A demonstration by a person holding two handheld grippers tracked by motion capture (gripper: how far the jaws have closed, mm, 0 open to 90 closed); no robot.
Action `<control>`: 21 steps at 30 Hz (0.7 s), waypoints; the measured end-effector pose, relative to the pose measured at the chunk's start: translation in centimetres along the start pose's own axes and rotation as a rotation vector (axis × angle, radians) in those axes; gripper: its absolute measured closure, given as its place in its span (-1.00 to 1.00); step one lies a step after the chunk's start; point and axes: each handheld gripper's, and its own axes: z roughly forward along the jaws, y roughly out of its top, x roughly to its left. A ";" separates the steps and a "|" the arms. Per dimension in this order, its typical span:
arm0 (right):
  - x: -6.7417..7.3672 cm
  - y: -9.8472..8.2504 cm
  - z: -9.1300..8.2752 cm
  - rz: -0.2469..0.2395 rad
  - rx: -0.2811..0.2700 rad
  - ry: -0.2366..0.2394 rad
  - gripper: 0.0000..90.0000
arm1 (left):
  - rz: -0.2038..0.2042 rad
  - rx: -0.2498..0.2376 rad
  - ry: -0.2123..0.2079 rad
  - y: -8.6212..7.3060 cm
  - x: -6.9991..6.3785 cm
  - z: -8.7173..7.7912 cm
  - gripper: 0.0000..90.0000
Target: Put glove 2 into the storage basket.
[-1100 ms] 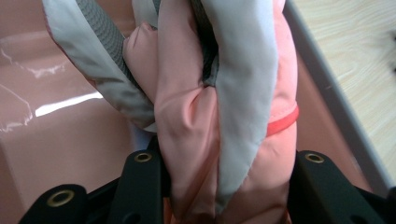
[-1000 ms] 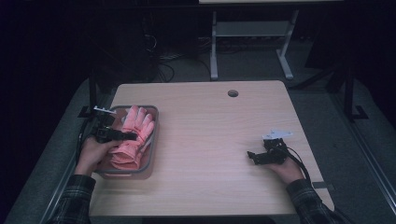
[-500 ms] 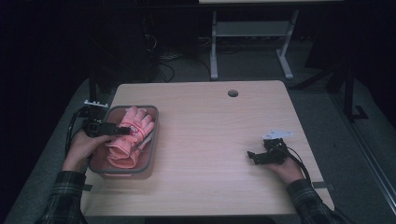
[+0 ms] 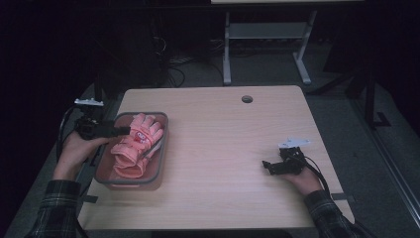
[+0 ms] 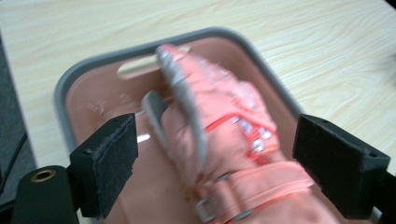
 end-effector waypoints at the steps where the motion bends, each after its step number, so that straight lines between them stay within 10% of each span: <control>1: 0.0 0.0 0.0 -0.001 0.000 0.000 -0.78 | 0.010 -0.005 -0.009 0.2 -0.4 0.1 -0.70; 21: 0.0 0.0 0.0 0.000 0.001 0.001 -0.78 | 0.125 -0.077 -0.058 1.7 -8.4 3.1 -0.71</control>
